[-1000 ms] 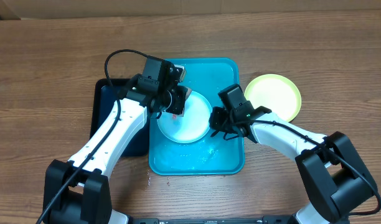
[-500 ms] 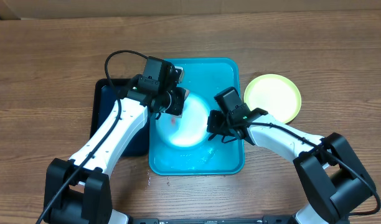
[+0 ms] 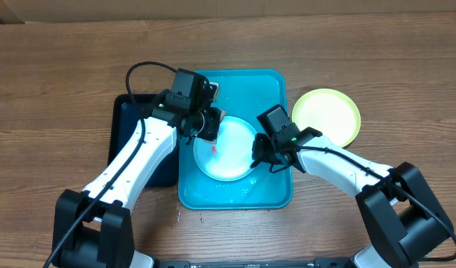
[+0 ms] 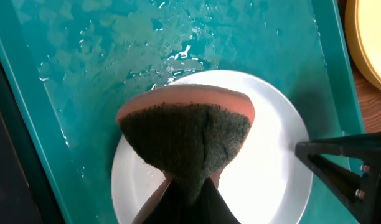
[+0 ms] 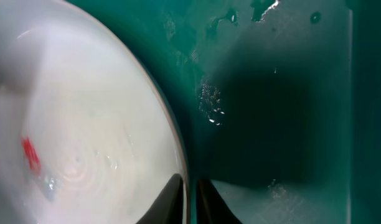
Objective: Clean dirty plates on tray and stack at the side
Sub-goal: 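Scrub the red stain on the white plate with the sponge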
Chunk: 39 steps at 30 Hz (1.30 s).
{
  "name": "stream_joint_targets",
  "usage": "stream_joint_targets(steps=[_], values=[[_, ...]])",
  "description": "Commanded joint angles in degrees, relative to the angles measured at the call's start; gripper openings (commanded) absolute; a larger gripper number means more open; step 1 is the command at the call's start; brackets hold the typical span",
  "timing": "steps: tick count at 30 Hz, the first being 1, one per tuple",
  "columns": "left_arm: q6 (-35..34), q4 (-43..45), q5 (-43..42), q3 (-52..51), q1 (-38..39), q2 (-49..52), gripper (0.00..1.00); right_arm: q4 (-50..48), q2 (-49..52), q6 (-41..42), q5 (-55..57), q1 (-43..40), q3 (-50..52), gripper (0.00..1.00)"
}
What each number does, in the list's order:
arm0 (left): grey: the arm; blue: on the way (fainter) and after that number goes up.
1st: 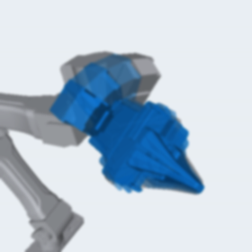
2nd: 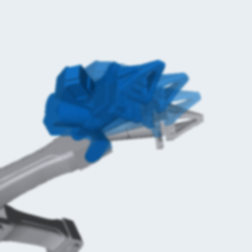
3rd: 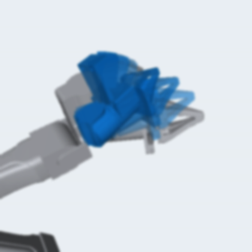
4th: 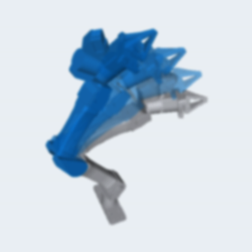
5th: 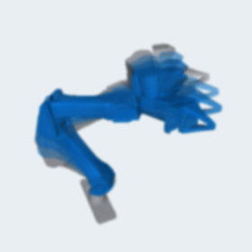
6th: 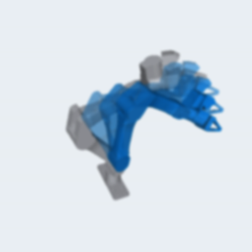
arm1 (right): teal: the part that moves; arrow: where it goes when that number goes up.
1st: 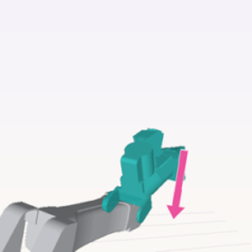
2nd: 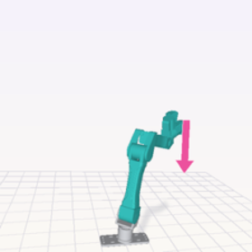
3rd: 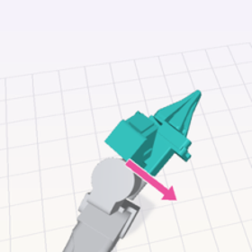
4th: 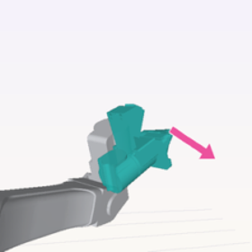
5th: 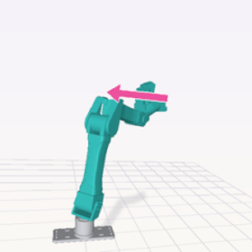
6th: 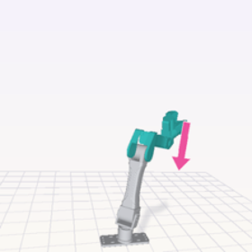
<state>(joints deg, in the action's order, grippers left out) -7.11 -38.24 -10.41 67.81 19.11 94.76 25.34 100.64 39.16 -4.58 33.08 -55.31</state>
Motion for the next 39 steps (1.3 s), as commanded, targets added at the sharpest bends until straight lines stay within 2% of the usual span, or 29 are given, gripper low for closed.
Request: stream_joint_targets(steps=[1, 4, 10, 19, 23, 39], values=[[-0.68, -0.76, 0.28, 1.18, 0.09, 0.48, 0.06, -0.15, -2.16, 0.07, 2.4, 0.39, -1.46, 0.16], [-1.09, -1.57, -0.35, 1.18, 0.11, 0.5, 0.06, -0.59, -2.16, 0.02, 2.43, 0.39, -1.44, 0.2], [-3.89, -4.0, -1.22, 1.18, 0.09, 0.5, 0.06, -1.27, -2.16, -0.17, 3.72, 0.39, -1.4, 0.15], [-8.81, -5.4, -1.29, 0.98, 0.11, 0.5, 0.04, -3.76, -2.16, -0.15, 4.55, 0.39, -0.24, 0.18], [-11.96, -5.68, -1.27, 0.59, 0.22, 0.5, 0.04, -3.56, -2.14, -0.13, 4.52, 0.61, -0.22, 0.04], [-12.39, -1.31, 1.18, -1.81, 0.52, 1.27, 0.04, -4.0, -2.14, 0.09, 4.35, 1.75, -0.22, 0.04]])
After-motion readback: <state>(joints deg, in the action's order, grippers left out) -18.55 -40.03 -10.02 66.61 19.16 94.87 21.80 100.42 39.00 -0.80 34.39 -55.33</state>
